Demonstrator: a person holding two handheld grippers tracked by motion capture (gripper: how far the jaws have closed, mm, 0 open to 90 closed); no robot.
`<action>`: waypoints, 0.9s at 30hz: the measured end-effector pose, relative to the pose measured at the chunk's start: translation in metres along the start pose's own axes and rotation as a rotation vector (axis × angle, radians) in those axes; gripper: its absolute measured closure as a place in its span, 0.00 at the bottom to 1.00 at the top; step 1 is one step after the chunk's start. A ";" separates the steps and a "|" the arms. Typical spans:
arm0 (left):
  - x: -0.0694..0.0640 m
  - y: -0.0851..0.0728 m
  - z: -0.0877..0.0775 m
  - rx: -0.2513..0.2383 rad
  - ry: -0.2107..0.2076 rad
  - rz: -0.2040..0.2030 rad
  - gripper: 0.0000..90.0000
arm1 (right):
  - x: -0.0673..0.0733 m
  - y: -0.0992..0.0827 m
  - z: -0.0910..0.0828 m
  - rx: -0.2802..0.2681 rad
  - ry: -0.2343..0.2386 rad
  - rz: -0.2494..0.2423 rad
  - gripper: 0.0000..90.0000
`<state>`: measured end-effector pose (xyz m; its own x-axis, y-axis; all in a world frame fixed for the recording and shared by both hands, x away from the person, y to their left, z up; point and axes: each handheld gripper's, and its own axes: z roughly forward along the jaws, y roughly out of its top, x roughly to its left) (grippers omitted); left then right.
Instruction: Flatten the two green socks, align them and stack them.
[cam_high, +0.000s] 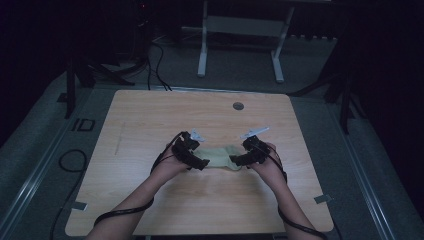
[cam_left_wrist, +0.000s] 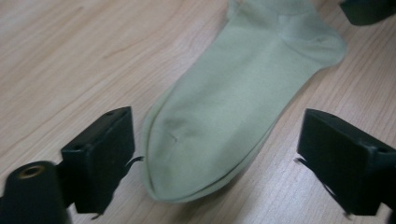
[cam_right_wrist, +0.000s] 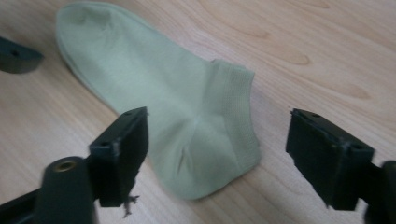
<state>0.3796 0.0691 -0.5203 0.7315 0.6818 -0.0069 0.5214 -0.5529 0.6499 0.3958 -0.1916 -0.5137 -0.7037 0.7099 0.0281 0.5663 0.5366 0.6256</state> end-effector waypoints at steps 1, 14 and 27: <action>0.000 0.000 0.000 0.000 0.000 0.000 0.07 | 0.000 0.000 0.000 0.000 0.000 0.000 0.21; 0.014 -0.038 -0.018 -0.080 0.005 -0.039 0.03 | -0.013 -0.029 -0.011 -0.047 -0.044 0.011 0.15; 0.026 -0.086 -0.037 -0.082 0.041 -0.088 0.03 | -0.029 -0.060 -0.029 -0.089 -0.102 0.053 0.14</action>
<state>0.3375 0.1518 -0.5479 0.6647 0.7462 -0.0368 0.5442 -0.4498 0.7082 0.3696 -0.2580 -0.5296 -0.6243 0.7811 -0.0134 0.5582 0.4581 0.6918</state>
